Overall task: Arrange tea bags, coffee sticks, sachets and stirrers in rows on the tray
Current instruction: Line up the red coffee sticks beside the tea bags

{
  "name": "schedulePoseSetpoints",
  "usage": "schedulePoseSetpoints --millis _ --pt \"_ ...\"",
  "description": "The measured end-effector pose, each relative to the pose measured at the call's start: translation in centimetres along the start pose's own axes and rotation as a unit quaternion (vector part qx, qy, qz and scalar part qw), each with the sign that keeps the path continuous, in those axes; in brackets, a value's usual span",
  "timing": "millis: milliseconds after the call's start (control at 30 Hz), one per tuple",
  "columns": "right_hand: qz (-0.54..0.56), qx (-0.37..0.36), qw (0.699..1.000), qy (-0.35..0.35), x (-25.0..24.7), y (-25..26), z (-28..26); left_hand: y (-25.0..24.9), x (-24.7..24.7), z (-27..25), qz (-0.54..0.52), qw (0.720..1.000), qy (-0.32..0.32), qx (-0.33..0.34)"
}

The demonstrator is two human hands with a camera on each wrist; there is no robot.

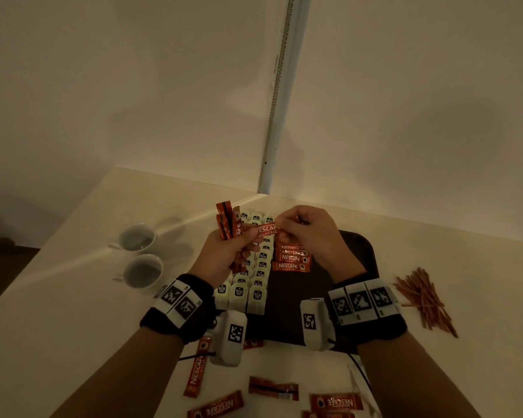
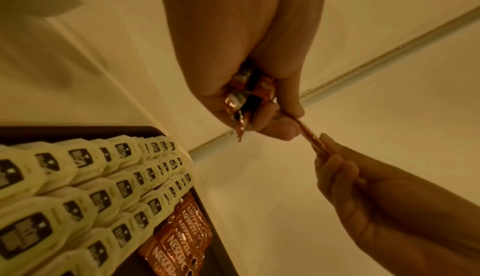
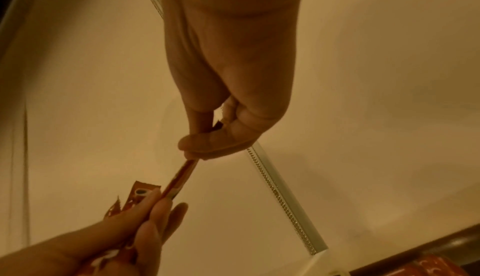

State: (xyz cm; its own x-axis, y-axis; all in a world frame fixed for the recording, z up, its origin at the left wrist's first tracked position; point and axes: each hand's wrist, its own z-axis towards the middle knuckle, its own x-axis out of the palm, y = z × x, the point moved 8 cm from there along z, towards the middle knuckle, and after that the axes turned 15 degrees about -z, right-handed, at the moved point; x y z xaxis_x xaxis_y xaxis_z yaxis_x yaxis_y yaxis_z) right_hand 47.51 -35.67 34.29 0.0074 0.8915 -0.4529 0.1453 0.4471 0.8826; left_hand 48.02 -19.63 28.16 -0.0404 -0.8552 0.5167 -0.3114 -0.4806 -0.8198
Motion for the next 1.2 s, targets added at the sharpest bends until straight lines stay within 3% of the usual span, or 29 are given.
schedulePoseSetpoints --millis 100,267,433,500,700,833,1000,1200 --pt "-0.001 0.023 1.0 -0.002 -0.6 -0.8 -0.2 0.3 -0.3 -0.3 0.017 1.0 -0.004 -0.009" --pt "0.023 0.012 0.997 0.066 -0.2 -1.3 -0.7 -0.2 -1.5 -0.2 0.036 0.999 -0.026 0.009" --pt "-0.111 -0.017 0.991 0.069 -0.3 -1.7 -0.3 -0.5 -2.2 0.0 0.051 0.997 -0.046 0.02" --pt "-0.115 0.0 0.991 0.071 -0.7 -3.0 0.2 -0.7 -2.4 0.1 0.048 0.997 -0.064 0.02" --pt "-0.222 0.032 0.974 -0.007 -3.3 -9.8 2.3 -0.3 -3.8 0.2 0.003 0.994 -0.093 -0.051" --pt "-0.298 0.076 0.951 0.024 -2.3 -15.1 2.2 0.4 -4.7 0.5 -0.016 0.991 -0.099 -0.09" --pt "-0.285 0.126 0.949 0.039 -0.7 -18.9 2.0 0.9 -5.1 0.9 -0.029 0.989 -0.106 -0.097" --pt "-0.271 0.159 0.949 -0.016 -0.5 -19.8 2.8 0.9 -5.0 0.9 -0.02 0.989 -0.109 -0.096"
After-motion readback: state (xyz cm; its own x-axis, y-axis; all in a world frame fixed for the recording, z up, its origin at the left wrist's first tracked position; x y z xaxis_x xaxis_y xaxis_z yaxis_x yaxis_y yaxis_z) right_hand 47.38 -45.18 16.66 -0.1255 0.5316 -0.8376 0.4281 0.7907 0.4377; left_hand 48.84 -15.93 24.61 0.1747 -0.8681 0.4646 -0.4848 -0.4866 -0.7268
